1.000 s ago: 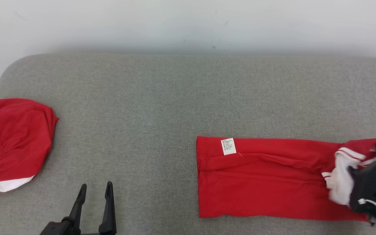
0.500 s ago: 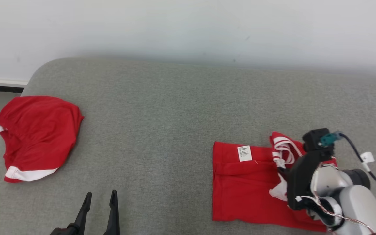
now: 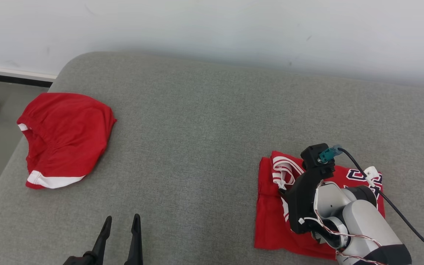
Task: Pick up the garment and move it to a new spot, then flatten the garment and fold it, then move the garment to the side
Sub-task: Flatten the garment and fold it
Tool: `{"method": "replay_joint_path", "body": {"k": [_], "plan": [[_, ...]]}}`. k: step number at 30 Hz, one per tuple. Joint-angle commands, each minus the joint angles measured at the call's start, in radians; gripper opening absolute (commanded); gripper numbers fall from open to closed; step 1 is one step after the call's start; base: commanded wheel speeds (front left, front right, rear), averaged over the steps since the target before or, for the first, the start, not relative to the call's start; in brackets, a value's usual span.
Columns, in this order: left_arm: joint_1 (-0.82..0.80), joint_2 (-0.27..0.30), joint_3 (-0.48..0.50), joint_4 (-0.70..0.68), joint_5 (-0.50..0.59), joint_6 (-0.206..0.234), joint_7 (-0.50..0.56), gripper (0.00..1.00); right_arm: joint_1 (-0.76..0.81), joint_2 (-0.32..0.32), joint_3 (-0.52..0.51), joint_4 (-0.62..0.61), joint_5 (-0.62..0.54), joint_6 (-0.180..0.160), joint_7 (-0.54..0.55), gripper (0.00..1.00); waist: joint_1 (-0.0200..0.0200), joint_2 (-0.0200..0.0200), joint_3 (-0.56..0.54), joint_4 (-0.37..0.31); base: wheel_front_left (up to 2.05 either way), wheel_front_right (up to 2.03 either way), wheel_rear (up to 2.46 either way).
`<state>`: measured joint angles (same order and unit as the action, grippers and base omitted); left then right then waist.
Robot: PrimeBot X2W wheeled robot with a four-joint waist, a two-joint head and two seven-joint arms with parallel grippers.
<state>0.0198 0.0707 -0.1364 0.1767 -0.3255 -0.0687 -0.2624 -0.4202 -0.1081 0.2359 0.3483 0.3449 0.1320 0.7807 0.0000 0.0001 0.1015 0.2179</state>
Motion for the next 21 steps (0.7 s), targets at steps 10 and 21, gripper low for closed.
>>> {"method": "replay_joint_path", "body": {"k": [10,21], "plan": [[-0.016,-0.01,0.006,0.006,-0.004,-0.003,-0.003,1.0,-0.044,0.016,0.03,0.07,0.027,-0.002,-0.045,1.0,0.0,-0.0001,0.013,0.015,0.0,0.0,0.0],[0.0,-0.015,0.03,0.003,0.003,-0.001,-0.003,1.0,-0.034,-0.021,-0.041,-0.095,0.109,-0.002,-0.166,1.0,0.0,-0.0001,-0.025,-0.04,0.0,0.0,0.0]]}}
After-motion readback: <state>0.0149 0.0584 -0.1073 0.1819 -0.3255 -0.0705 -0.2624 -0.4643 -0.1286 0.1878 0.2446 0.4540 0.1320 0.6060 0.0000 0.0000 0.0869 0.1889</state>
